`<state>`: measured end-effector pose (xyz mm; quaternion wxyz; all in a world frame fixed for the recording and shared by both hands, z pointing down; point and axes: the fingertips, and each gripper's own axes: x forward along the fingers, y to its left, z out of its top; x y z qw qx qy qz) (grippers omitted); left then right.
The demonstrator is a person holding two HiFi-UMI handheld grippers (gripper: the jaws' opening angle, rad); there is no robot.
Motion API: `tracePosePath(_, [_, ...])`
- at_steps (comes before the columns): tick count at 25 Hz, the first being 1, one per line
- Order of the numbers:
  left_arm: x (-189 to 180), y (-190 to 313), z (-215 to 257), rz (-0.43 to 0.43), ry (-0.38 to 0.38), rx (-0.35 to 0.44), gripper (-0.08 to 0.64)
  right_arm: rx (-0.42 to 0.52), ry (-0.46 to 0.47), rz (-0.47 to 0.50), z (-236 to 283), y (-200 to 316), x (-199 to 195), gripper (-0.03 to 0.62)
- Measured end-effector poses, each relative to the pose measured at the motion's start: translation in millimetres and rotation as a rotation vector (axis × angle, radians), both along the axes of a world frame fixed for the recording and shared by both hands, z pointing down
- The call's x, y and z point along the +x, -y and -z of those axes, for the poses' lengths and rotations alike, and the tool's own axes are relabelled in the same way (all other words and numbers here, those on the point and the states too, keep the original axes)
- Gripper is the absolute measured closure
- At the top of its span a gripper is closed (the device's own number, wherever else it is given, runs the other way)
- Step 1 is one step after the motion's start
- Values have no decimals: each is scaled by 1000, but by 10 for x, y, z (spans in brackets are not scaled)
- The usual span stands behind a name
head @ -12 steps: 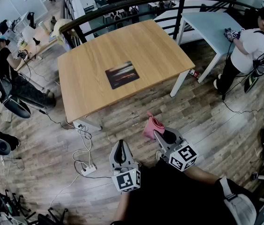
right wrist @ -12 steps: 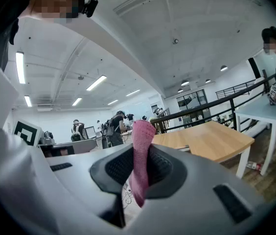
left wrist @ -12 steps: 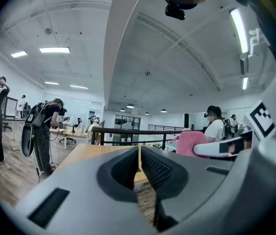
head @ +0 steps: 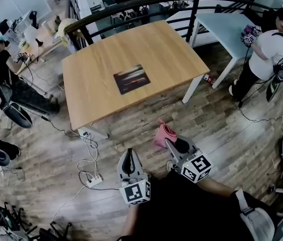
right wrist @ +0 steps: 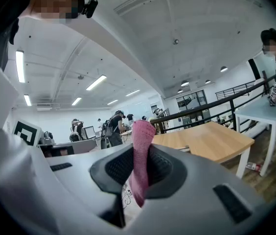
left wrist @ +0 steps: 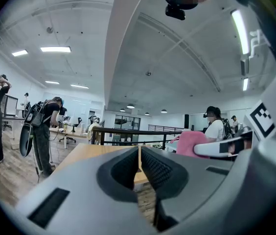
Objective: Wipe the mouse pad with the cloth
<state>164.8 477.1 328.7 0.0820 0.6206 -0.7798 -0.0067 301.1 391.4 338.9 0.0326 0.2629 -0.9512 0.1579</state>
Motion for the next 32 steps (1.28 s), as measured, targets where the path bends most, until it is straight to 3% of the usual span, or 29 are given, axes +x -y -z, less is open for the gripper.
tracePosePath(11, [-212,-117,-79,-10,-20,-9,526,-18,16,-17,8,-89,-199,529])
tracePosePath(22, [-615,-248,-246,-64,-40,-30,526,-30,-6,-107,-105,-161,-482,529])
tracePosePath(32, [-901,448,-415,-24,-39,-69,526,-41,7,-82,-287,608,-763,529])
